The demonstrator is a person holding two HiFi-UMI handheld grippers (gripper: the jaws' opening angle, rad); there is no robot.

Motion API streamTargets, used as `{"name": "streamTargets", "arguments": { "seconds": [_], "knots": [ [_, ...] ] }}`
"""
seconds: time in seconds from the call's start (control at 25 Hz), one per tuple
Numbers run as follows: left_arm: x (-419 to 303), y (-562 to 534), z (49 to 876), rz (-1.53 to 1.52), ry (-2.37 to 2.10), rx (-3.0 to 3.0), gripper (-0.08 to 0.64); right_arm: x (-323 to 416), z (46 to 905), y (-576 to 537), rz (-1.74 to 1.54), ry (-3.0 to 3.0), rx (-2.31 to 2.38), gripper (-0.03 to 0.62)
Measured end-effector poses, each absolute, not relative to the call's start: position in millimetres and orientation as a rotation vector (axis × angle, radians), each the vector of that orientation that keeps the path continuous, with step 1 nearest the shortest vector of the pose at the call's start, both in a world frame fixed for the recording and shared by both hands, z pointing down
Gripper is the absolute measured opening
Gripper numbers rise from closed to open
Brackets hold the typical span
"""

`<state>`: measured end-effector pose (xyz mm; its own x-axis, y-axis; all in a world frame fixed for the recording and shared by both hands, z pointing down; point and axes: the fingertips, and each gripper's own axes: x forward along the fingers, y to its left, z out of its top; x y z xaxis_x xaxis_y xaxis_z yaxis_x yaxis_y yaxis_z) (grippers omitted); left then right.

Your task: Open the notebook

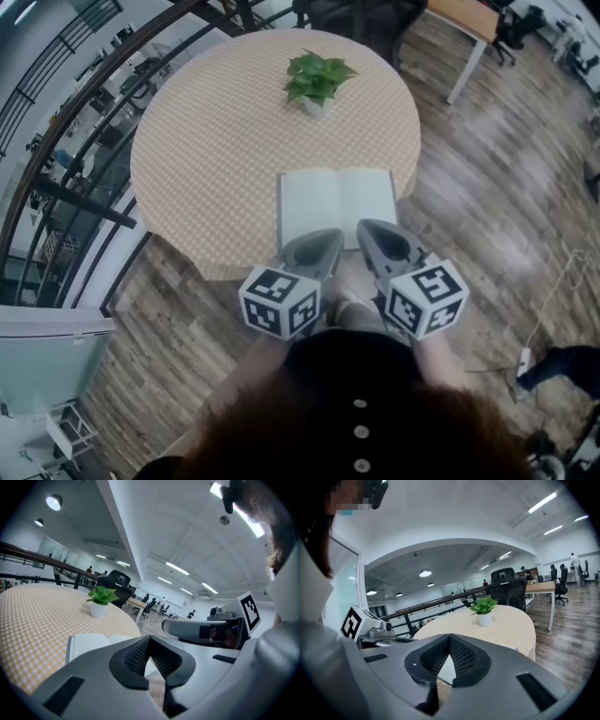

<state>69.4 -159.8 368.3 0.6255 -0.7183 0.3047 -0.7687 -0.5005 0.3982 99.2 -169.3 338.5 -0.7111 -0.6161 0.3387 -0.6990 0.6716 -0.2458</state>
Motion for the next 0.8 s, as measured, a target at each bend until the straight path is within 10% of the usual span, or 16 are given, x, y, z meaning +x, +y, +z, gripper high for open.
{"name": "streamTargets", "arguments": {
  "seconds": [0.8],
  "knots": [
    [59,-163,377,0.209,-1.199,2.350,0.011,89,348,-170,0.388,-2.556,0.728,0.011]
  ]
}}
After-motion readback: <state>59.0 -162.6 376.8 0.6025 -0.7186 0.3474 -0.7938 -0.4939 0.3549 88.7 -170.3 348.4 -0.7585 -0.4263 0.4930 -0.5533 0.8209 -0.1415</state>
